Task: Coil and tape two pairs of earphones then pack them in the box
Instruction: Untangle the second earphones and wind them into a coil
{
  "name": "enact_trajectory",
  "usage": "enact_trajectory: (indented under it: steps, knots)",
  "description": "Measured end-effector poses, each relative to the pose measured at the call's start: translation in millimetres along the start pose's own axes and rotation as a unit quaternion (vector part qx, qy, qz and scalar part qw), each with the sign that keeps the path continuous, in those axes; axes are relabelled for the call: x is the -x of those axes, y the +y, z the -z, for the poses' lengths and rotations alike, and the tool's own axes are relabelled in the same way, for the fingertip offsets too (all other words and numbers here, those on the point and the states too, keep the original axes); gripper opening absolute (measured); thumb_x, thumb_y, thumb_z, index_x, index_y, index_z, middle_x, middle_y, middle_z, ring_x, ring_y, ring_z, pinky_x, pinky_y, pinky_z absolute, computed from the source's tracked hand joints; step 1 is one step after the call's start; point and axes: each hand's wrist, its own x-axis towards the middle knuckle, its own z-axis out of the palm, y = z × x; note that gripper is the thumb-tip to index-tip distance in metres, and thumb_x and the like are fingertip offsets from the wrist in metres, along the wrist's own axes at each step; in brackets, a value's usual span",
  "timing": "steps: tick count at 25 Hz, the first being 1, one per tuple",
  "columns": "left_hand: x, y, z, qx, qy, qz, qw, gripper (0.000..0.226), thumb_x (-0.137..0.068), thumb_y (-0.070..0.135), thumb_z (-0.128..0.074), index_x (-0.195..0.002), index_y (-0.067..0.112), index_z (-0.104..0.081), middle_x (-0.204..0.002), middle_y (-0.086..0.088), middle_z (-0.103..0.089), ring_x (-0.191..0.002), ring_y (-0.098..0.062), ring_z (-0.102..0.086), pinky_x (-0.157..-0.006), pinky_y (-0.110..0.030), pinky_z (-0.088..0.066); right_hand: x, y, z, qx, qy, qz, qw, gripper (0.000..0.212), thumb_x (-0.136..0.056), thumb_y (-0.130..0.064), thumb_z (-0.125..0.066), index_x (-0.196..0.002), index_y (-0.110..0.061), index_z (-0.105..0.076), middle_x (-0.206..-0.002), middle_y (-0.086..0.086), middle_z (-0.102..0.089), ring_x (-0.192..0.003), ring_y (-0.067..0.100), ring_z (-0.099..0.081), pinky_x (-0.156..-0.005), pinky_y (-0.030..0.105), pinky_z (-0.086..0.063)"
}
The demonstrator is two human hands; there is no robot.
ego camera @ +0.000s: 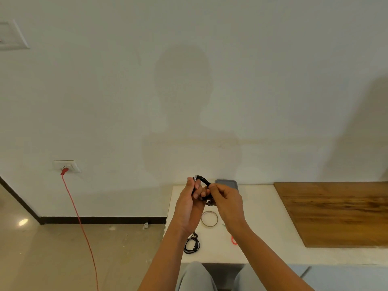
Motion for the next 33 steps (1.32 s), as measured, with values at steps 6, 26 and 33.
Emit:
enact_trajectory:
  steps: [6, 26, 33]
  knots:
    - [1, -10, 0, 0.053, 0.045, 0.011, 0.998, 0.038, -0.099, 0.034, -0.039, -0.069, 0.013, -0.048, -0.061, 0.000, -0.050, -0.072, -0.014, -0.053, -0.094, -0.032, -0.038, -9, -10, 0, -0.024, 0.029, -0.012, 0.999, 0.022, -0.095, -0.015, -0.050, -0.083, -0.012, -0.068, -0.079, 0.004, -0.068, -0.065, 0.011, -0.053, -0.061, 0.023, -0.045]
    - [7, -11, -9, 0.068, 0.096, 0.038, 0.992, 0.051, -0.096, 0.049, -0.039, -0.071, 0.010, -0.063, -0.080, -0.008, -0.063, -0.089, -0.022, -0.059, -0.088, -0.036, -0.046, -2, -14, 4, -0.154, -0.088, -0.177, 0.968, 0.019, -0.097, -0.010, -0.048, -0.092, -0.004, -0.065, -0.094, 0.010, -0.068, -0.089, 0.019, -0.065, -0.077, 0.033, -0.058]
    - [5, -8, -11, 0.070, 0.082, 0.050, 0.993, 0.054, -0.096, 0.049, -0.038, -0.060, 0.016, -0.060, -0.076, -0.005, -0.061, -0.090, -0.021, -0.058, -0.092, -0.038, -0.043, -3, -14, 7, -0.106, -0.113, -0.162, 0.974, 0.017, -0.096, -0.012, -0.051, -0.097, -0.003, -0.066, -0.093, 0.009, -0.069, -0.086, 0.018, -0.066, -0.065, 0.022, -0.056]
